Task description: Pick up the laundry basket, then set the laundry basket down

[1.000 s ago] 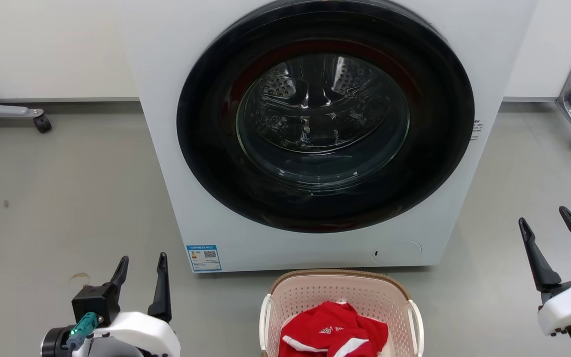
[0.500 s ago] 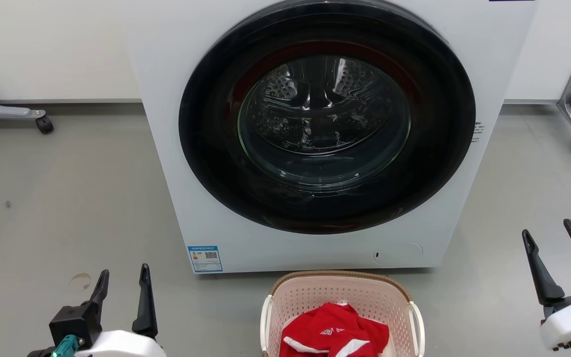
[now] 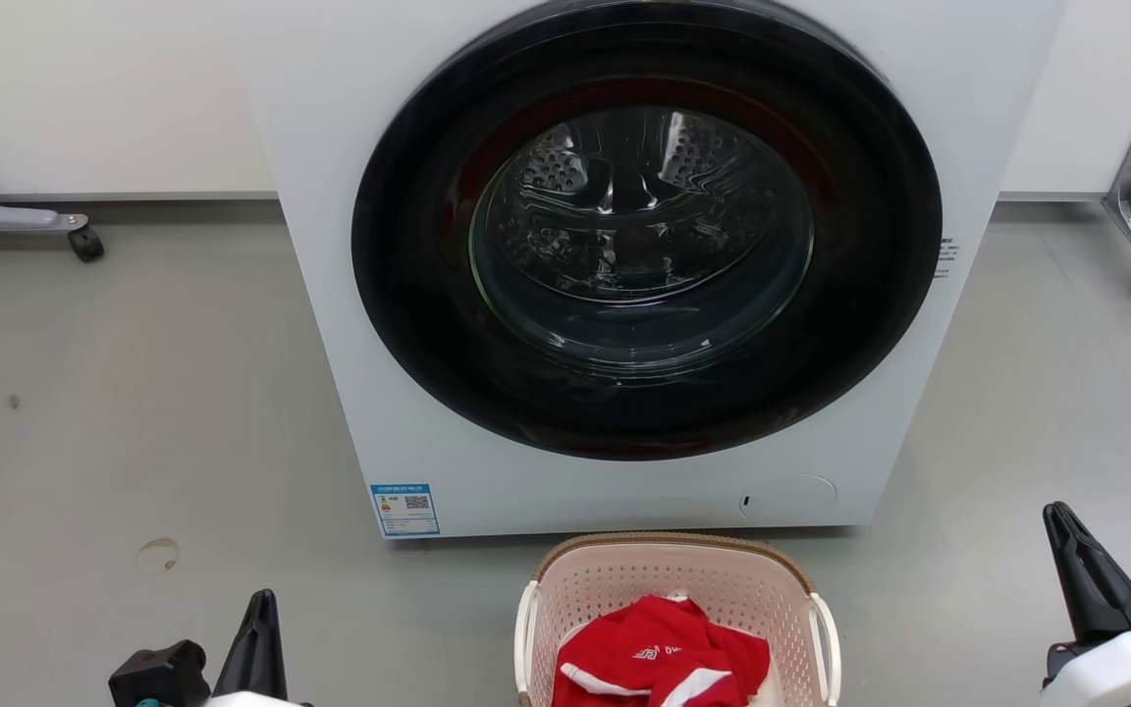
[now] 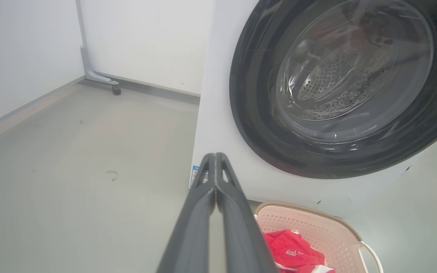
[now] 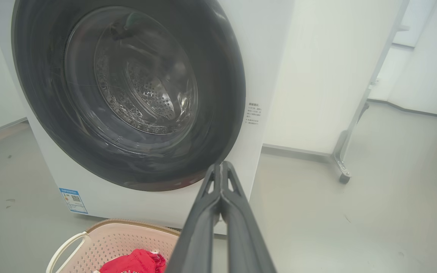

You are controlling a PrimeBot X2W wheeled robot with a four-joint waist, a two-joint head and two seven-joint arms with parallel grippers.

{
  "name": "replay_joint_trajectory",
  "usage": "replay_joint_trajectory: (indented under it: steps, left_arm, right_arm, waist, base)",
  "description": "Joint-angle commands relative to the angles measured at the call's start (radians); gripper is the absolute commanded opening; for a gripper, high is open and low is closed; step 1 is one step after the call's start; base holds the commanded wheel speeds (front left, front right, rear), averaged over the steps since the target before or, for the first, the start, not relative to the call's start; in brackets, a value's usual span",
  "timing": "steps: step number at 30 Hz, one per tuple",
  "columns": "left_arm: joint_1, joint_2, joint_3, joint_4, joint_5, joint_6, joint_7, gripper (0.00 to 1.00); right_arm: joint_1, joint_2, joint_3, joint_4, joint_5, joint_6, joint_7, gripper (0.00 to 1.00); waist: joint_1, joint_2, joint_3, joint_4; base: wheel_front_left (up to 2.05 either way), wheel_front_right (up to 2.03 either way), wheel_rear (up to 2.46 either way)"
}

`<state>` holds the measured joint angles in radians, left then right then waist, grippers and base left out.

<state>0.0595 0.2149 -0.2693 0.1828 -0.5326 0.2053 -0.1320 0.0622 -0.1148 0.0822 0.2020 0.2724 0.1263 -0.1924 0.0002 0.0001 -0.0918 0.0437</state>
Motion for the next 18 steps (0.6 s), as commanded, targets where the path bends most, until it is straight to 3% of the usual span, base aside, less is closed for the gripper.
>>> replay_joint_trajectory:
  steps: [1,18]
  left_arm:
    - [-0.039,0.008,0.021,-0.020,-0.025,-0.011,0.002,0.00]
    - [-0.060,-0.018,0.075,-0.004,-0.181,-0.060,0.038,0.00]
  right_arm:
    - [-0.045,-0.026,-0.015,-0.021,0.030,0.000,0.008,0.00]
    - [-0.064,-0.013,-0.041,-0.012,0.225,0.001,0.052,0.00]
  waist:
    - [0.0001,-0.0001,0.002,-0.001]
    - [-0.0001,-0.0001,0.016,-0.007]
  base:
    - [0.00,0.00,0.00]
    - [0.00,0.00,0.00]
